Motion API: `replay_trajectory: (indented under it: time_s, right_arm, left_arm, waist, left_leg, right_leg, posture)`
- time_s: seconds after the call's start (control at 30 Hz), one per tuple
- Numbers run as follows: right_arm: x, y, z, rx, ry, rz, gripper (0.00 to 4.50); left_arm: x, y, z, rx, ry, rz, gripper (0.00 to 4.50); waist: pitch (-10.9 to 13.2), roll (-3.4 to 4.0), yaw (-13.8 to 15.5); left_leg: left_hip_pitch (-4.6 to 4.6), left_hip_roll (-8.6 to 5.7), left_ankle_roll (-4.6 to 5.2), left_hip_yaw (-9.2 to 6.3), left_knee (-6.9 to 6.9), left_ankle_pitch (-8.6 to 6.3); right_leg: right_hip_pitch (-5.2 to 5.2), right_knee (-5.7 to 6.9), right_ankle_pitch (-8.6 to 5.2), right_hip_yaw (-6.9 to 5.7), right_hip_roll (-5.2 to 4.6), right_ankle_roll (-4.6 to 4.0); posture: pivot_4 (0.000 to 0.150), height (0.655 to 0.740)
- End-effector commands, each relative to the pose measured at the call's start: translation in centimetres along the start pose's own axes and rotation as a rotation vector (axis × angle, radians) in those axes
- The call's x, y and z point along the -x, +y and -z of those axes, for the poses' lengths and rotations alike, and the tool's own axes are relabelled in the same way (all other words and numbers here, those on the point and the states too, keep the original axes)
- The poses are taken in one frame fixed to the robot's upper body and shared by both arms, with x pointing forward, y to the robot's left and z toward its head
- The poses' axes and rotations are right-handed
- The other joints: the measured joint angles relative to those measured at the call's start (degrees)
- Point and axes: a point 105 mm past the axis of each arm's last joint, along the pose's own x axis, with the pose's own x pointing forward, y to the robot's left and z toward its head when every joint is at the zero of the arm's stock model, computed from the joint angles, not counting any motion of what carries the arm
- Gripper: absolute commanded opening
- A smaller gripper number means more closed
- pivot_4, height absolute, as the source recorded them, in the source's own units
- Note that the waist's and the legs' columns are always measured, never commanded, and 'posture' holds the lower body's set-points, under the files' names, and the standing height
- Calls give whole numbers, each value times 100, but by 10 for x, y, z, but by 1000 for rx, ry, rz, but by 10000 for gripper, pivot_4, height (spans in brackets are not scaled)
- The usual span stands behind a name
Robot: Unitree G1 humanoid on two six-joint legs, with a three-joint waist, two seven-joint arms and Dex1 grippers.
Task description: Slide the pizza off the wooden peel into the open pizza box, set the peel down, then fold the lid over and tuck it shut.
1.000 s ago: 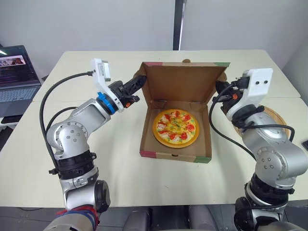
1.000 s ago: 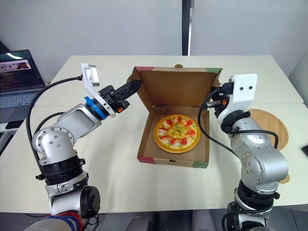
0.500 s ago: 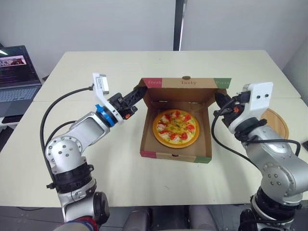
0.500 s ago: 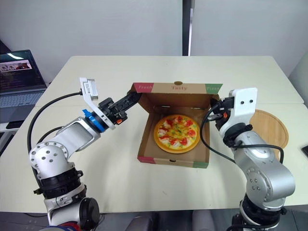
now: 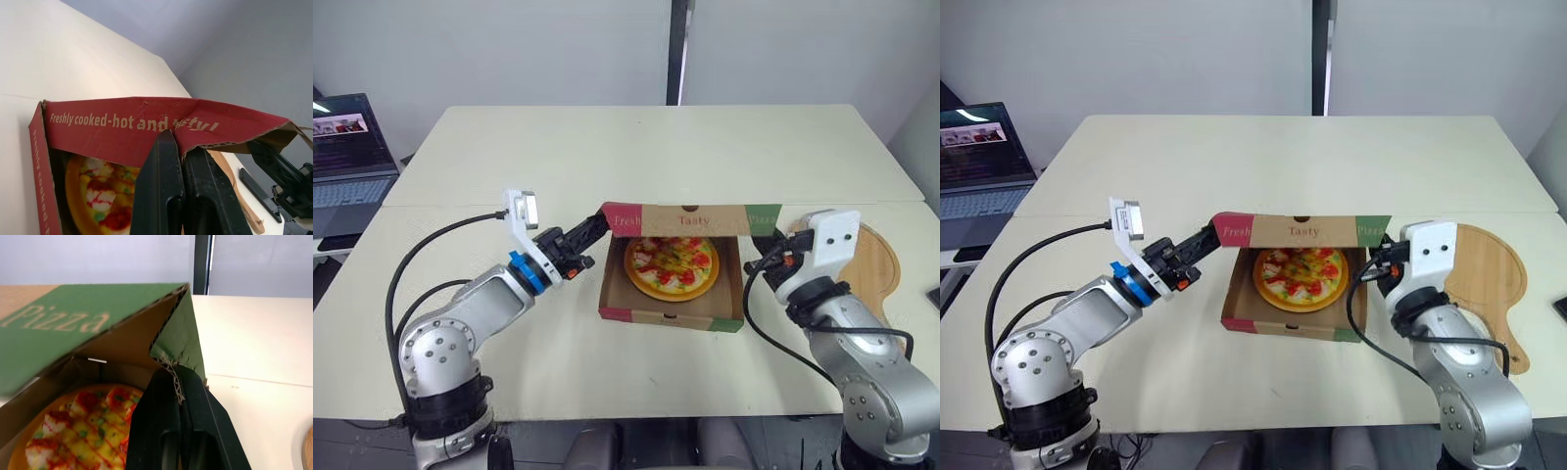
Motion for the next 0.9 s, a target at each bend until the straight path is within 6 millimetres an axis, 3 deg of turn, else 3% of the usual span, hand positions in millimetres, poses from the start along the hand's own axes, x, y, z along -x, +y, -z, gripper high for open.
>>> replay_trajectory:
  time_s: [0.03,0.17,0.53,0.9]
  right_arm:
    - [7,10,-14,15,-61,-53,529]
    - [11,11,-16,21,-65,-58,529]
    - [21,17,5,34,-5,-54,529]
    - [25,25,15,-104,3,-35,529]
  left_arm:
    - [5,-11,3,-23,7,28,0]
    - [10,-8,-2,-42,-8,6,0]
    - [19,-2,10,-66,28,-16,0]
    - [30,8,18,-118,50,-44,0]
  waist:
    - [0,0,0]
    - [0,0,1]
    - [0,0,5]
    - [-1,1,1]
  left_leg:
    - [0,1,1,0,0,0]
    - [0,1,13,-2,0,-8]
    - [1,6,17,-1,-3,-10]
    - [3,11,20,-4,-6,-12]
  right_leg:
    - [0,-1,0,0,0,0]
    - [0,0,-1,-1,2,-2]
    - [1,-3,-4,-2,5,-4]
    - [1,-2,-10,-4,11,-14]
  posture:
    - [1500,7400]
    - [1500,7400]
    - [1500,7400]
    - [1500,7400]
